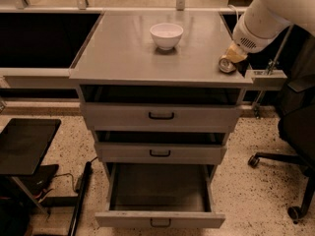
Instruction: Place rxbar chocolate into bottom drawer
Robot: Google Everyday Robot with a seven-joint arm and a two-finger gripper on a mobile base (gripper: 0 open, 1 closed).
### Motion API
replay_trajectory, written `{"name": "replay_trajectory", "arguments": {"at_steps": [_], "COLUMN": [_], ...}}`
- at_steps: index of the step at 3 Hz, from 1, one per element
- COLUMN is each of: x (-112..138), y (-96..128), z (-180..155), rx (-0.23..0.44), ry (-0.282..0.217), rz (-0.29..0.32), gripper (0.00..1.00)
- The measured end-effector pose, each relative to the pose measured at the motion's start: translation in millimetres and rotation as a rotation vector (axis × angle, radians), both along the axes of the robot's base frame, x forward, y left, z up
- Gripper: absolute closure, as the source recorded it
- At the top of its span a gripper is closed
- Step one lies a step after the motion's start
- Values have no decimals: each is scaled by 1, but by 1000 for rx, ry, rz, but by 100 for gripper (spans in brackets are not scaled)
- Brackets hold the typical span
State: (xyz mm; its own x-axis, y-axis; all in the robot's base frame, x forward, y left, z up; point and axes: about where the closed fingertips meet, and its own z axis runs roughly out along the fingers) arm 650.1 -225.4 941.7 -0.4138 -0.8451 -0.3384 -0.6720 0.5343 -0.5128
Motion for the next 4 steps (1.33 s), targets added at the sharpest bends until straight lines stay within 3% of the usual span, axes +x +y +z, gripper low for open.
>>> {"name": "replay_trajectory", "arguments": {"at_steps": [1, 2, 3, 4], "x": [-31, -91, -134, -158], "y": [15, 52, 95, 118], "z": [-10, -39, -83, -106], "rx": [6, 50, 92, 114], "ry": [28, 106, 230, 300], "rz": [55, 176, 307, 379], "gripper": [100, 100, 100, 100]}}
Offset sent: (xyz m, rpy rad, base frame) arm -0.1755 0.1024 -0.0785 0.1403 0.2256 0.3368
